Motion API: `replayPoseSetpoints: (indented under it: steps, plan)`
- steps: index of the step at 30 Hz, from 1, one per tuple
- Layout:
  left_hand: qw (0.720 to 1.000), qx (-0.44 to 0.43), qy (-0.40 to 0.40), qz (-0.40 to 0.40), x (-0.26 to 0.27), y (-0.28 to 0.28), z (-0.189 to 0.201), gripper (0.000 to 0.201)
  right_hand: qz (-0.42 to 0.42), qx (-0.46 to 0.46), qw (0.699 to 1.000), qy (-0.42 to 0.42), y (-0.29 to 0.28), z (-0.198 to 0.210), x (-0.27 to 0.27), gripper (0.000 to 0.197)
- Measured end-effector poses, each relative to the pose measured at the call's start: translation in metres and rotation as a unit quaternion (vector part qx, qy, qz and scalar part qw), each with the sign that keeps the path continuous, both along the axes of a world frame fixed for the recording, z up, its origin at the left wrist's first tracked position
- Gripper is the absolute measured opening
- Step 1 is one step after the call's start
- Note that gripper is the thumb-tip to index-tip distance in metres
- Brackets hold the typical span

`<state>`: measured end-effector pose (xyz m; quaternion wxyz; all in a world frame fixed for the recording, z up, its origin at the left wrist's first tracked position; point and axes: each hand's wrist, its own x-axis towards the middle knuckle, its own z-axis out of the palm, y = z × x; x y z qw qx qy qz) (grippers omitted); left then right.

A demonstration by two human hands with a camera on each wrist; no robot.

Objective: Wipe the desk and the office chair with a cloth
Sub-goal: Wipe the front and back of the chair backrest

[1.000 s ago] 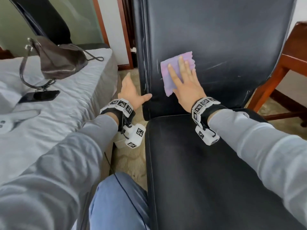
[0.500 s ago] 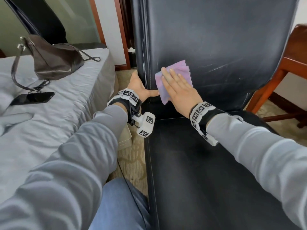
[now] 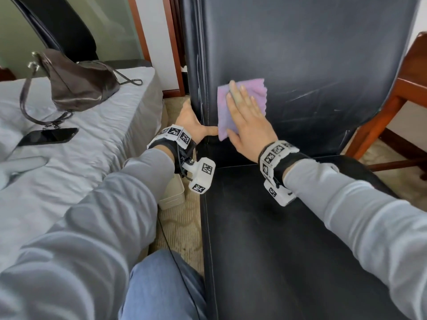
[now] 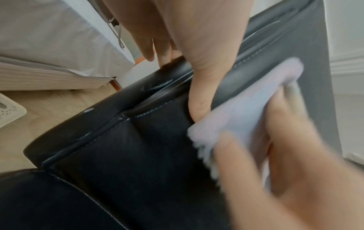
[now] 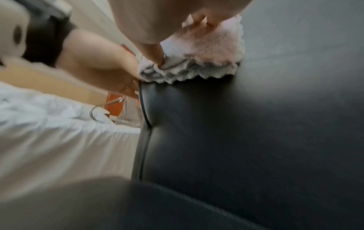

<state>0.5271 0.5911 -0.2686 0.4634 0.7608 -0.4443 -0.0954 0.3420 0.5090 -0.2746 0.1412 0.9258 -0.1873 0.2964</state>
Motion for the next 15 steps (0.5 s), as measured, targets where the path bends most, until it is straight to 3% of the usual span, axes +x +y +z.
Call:
replayPoseSetpoints:
  steps: [4, 8, 10, 15]
  plan:
    - [0.999, 0.027, -0.002, 0.018, -0.002, -0.001, 0.005, 0.121, -0.012, -0.018, 1.000, 0.019, -0.009, -0.013, -0.007, 0.082]
    - [0.999, 0.040, -0.005, 0.021, -0.002, -0.002, 0.007, 0.121, 0.024, -0.026, 0.999, 0.012, -0.010, 0.015, 0.000, 0.057]
    - [0.999, 0.041, -0.001, 0.020, -0.001, -0.003, 0.006, 0.121, 0.031, -0.031, 0.999, 0.005, -0.011, 0.019, -0.002, 0.054]
    - [0.999, 0.034, 0.006, 0.020, -0.004, -0.001, 0.005, 0.131, 0.007, -0.071, 0.997, 0.018, -0.007, 0.005, -0.005, 0.078]
